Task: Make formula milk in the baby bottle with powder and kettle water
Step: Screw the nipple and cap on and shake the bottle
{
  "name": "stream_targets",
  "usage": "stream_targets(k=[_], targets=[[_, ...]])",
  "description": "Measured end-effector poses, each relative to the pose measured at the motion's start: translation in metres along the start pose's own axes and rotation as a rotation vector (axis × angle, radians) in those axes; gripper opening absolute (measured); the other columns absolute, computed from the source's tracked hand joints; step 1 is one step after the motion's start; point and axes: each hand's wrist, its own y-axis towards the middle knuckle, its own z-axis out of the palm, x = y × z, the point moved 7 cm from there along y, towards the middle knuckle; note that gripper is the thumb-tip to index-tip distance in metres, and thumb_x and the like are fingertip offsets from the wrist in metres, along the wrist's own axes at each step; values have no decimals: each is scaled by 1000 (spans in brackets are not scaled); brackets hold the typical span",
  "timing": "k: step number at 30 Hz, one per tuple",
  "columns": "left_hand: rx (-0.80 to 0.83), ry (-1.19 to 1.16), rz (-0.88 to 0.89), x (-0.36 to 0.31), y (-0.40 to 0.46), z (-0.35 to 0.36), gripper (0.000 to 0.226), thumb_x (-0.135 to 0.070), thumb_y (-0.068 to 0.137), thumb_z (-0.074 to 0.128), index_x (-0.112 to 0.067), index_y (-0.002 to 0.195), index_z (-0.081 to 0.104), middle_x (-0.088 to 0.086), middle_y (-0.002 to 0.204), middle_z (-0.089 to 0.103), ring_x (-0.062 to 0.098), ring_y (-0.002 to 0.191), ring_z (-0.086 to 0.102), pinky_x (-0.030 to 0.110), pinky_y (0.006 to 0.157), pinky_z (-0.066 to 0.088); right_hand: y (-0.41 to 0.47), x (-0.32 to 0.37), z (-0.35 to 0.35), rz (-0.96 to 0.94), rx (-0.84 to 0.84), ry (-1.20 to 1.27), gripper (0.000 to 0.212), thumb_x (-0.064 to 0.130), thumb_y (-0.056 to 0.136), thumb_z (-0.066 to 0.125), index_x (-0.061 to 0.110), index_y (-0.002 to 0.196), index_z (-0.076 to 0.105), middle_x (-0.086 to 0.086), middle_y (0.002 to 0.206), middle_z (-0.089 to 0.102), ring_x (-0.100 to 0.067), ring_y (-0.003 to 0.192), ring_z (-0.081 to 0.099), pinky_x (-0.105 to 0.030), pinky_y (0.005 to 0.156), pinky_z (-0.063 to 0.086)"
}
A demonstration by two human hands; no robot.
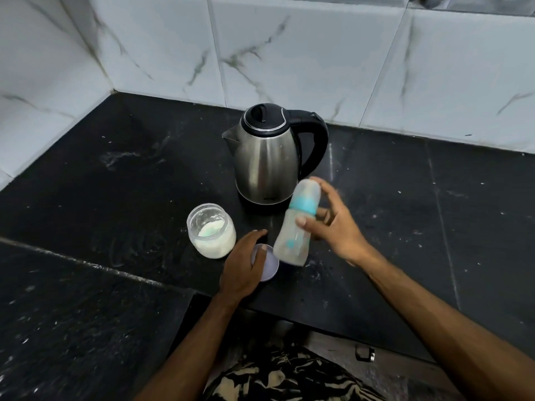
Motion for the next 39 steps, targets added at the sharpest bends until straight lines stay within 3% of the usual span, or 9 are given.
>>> stream_targets(k=[2,6,12,16,22,27,32,36,39], targets=[[-4,0,0,0,0,0,41,-24,95,47,-9,130,60,3,134,61,18,127,54,32,111,39,2,2,-3,-34,-10,-8,76,15,78,80,35,139,39,-6,102,75,-22,93,74,-35,68,60],[3,5,-3,-1,-1,0,39,-23,96,48,-10,132,59,1,135,61,16,130,52,23,111,34,12,16,-36,-122,-350,272,77,22,81,72,25,146,30,2,95,76,-21,93,73,-47,71,62],[4,-3,3,0,0,0,39,-20,97,49,-9,132,59,3,135,61,18,128,54,32,111,39,-3,-4,1,-28,-18,-8,75,17,77,82,39,136,41,-11,108,72,-20,92,74,-31,68,59],[-11,15,-2,1,0,0,33,-11,99,53,-10,132,59,0,136,60,15,130,52,21,111,33,11,9,-38,-109,-386,317,70,18,87,69,24,145,31,4,92,76,-17,87,73,-40,68,62],[1,4,3,-1,0,0,36,-16,98,50,-8,132,59,4,136,60,19,129,53,37,112,39,-2,-13,2,12,23,-34,79,18,76,83,37,139,39,-14,110,71,-25,96,73,-33,70,60],[-3,12,-8,-2,-1,-1,35,-19,100,49,-10,132,59,-1,136,60,15,131,51,23,112,33,13,5,-35,-98,-375,272,79,26,78,75,29,144,32,0,98,75,-22,92,73,-40,67,62],[12,7,-4,-2,0,0,38,-18,96,48,-7,132,58,3,136,59,19,129,53,32,111,38,-1,-13,8,-11,59,-35,78,20,74,86,42,135,43,-18,113,68,-25,95,73,-32,70,60],[-9,15,-7,-1,-1,-1,34,-17,100,50,-11,132,59,0,136,60,13,130,51,16,110,31,13,8,-31,-106,-353,248,73,23,78,75,28,140,36,-1,95,76,-19,86,74,-39,65,62],[-10,18,-9,-1,-1,-1,33,-13,100,51,-11,133,59,-1,136,60,14,130,51,19,110,33,11,2,-27,-79,-313,243,78,22,80,76,28,144,32,-4,100,75,-21,89,73,-42,68,62]])
